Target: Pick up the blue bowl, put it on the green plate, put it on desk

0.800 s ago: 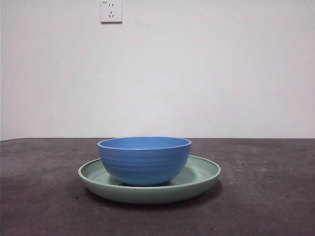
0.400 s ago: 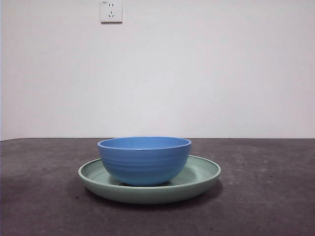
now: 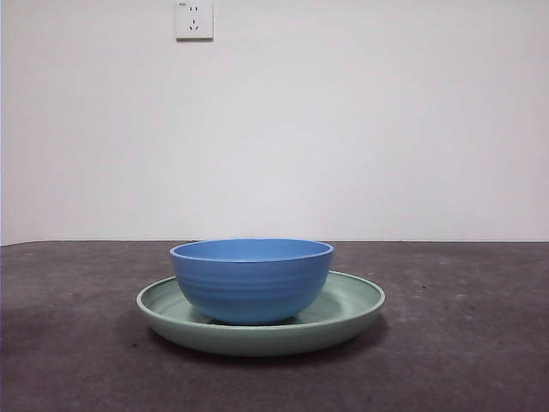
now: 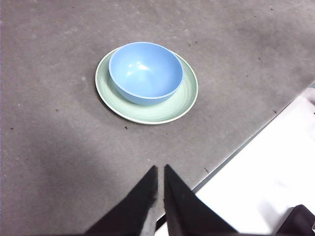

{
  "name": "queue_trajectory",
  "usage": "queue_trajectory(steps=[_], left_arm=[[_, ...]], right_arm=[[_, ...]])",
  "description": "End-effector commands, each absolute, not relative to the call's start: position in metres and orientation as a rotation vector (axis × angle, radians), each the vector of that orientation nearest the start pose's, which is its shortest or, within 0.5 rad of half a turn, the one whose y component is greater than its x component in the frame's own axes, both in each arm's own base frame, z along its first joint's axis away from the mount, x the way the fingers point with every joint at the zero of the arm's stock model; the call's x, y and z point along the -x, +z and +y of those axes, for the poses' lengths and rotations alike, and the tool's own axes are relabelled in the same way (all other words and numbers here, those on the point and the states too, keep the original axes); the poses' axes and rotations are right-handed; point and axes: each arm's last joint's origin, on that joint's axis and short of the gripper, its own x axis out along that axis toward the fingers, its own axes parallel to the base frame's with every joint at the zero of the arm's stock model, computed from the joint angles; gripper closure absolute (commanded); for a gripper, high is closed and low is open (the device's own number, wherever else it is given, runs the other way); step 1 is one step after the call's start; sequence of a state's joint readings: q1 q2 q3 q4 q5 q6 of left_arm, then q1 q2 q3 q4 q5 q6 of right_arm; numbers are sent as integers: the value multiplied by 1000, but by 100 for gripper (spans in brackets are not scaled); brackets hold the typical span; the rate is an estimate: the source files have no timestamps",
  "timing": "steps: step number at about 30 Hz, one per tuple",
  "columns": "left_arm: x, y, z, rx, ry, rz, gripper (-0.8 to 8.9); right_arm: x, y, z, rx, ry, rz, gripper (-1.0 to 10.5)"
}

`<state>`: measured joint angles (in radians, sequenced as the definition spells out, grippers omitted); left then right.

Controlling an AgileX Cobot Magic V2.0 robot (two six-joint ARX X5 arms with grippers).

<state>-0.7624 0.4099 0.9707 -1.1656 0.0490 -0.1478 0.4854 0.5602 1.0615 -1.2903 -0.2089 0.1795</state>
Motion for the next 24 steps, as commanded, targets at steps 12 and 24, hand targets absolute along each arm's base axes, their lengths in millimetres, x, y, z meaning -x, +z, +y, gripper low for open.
queue_trajectory(steps=[12,24], left_arm=[[-46,306,-25,-18,-439,676,795],[-98,251,-15,123,-147,153,794]], right_arm=[[-41,351,29,-48,596,829,921],[-41,351,29,-48,597,829,921]])
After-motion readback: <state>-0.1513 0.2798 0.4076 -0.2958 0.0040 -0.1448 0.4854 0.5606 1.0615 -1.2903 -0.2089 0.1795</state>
